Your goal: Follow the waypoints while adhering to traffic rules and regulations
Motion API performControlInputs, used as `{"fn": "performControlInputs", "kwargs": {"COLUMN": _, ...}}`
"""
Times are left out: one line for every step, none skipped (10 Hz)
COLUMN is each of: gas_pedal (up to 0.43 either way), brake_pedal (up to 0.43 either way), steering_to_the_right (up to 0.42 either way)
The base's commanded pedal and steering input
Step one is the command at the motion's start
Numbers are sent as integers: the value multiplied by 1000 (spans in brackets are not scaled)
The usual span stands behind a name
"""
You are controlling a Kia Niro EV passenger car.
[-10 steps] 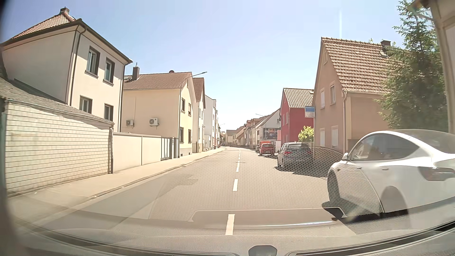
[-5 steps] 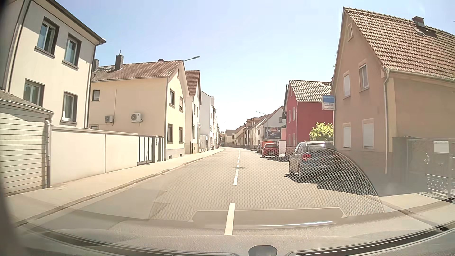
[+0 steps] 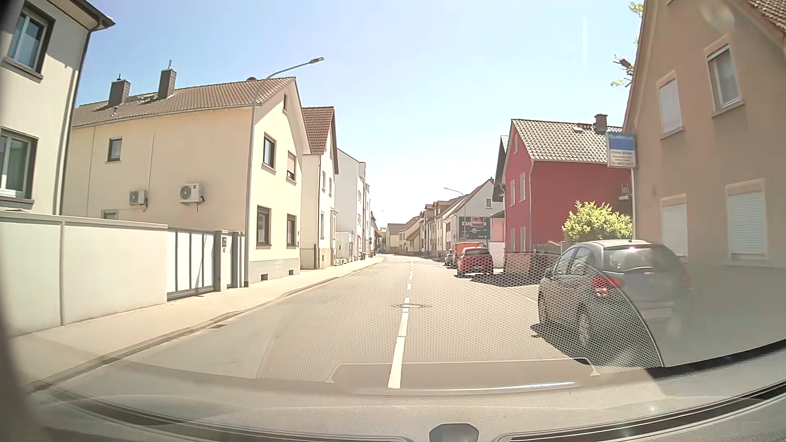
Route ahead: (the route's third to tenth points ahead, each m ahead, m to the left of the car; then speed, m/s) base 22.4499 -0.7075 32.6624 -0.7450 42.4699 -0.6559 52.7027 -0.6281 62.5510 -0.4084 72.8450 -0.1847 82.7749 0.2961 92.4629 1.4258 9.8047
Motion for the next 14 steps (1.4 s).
{"fn": "performControlInputs", "kwargs": {"gas_pedal": 28, "brake_pedal": 24, "steering_to_the_right": 3}}
{"fn": "performControlInputs", "kwargs": {"gas_pedal": 28, "brake_pedal": 24, "steering_to_the_right": 3}}
{"fn": "performControlInputs", "kwargs": {"gas_pedal": 28, "brake_pedal": 24, "steering_to_the_right": 3}}
{"fn": "performControlInputs", "kwargs": {"gas_pedal": 28, "brake_pedal": 24, "steering_to_the_right": 2}}
{"fn": "performControlInputs", "kwargs": {"gas_pedal": 28, "brake_pedal": 24, "steering_to_the_right": 2}}
{"fn": "performControlInputs", "kwargs": {"gas_pedal": 28, "brake_pedal": 24, "steering_to_the_right": 2}}
{"fn": "performControlInputs", "kwargs": {"gas_pedal": 28, "brake_pedal": 24, "steering_to_the_right": 3}}
{"fn": "performControlInputs", "kwargs": {"gas_pedal": 28, "brake_pedal": 24, "steering_to_the_right": 3}}
{"fn": "performControlInputs", "kwargs": {"gas_pedal": 28, "brake_pedal": 24, "steering_to_the_right": 3}}
{"fn": "performControlInputs", "kwargs": {"gas_pedal": 28, "brake_pedal": 24, "steering_to_the_right": 3}}
{"fn": "performControlInputs", "kwargs": {"gas_pedal": 28, "brake_pedal": 24, "steering_to_the_right": 3}}
{"fn": "performControlInputs", "kwargs": {"gas_pedal": 28, "brake_pedal": 24, "steering_to_the_right": 3}}
{"fn": "performControlInputs", "kwargs": {"gas_pedal": 28, "brake_pedal": 24, "steering_to_the_right": 3}}
{"fn": "performControlInputs", "kwargs": {"gas_pedal": 28, "brake_pedal": 24, "steering_to_the_right": 3}}
